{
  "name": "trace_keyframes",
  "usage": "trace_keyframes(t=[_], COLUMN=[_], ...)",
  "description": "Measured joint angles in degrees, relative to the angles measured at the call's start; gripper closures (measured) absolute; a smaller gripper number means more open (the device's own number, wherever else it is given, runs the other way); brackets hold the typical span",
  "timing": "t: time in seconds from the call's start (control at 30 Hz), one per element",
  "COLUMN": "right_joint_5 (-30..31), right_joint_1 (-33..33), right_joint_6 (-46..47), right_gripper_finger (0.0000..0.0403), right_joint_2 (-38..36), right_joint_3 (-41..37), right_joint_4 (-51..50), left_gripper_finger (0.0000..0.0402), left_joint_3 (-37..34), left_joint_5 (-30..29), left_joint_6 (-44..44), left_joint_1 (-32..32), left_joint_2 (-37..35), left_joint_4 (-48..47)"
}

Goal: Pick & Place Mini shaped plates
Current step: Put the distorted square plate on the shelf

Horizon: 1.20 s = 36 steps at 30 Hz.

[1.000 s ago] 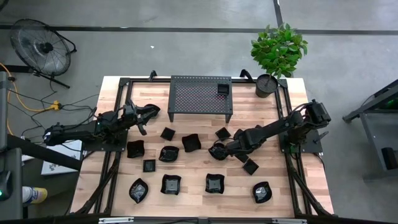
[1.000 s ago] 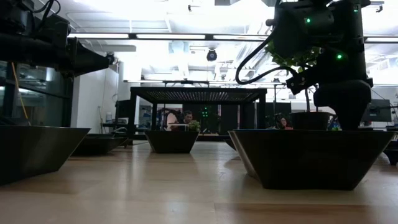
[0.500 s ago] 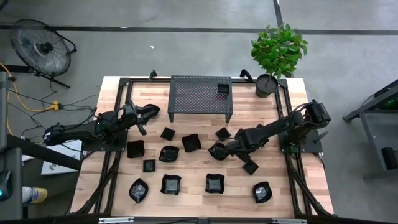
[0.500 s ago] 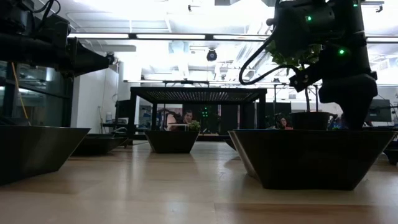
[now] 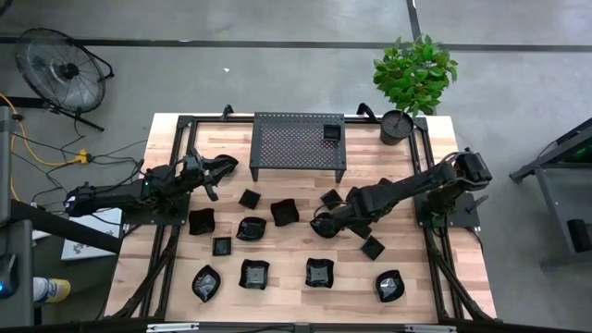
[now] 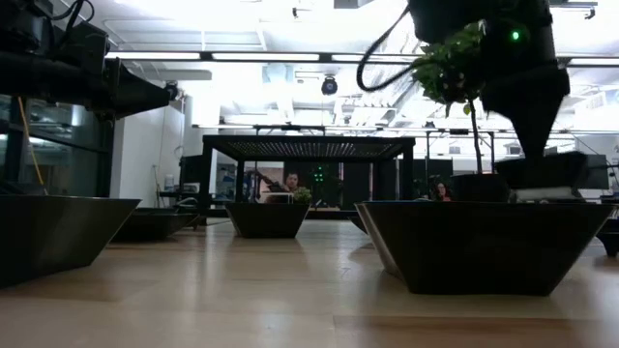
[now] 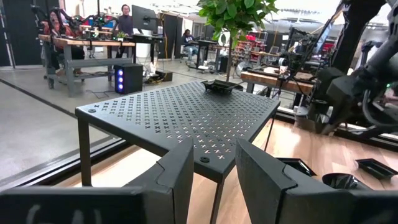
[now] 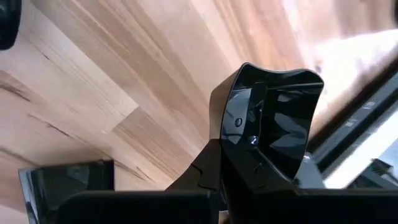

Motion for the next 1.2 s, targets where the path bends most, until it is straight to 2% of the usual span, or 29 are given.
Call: trace_keyframes(t=[0.23, 0.67, 0.9, 1.2], right_joint_5=[2.5, 8.4, 10.7, 15.6], right_joint_1=[0.0, -0.1, -0.2, -0.2], right_joint_6=[-2.5, -11.6, -23.0, -48.5], right_gripper_finger=[0.0403, 0.0403, 0.0402, 0.0402], right_joint_2=[0.0, 0.0, 0.0, 0.0], right_joint_3=[7.5, 19.0, 23.8, 26.2], right_joint_4=[-8.1, -8.4, -8.4, -4.9], left_gripper_finger=[0.0284, 0.0284, 0.0284, 0.0284], left_joint_3=[0.0, 0.0, 0.0, 0.0], left_joint_5=[0.0, 0.0, 0.0, 0.0], left_joint_6=[0.0, 0.0, 0.0, 0.0], left_joint_1=[0.0, 0.0, 0.0, 0.0], left_joint_2=[0.0, 0.0, 0.0, 0.0], left_joint_4=[0.0, 0.0, 0.0, 0.0])
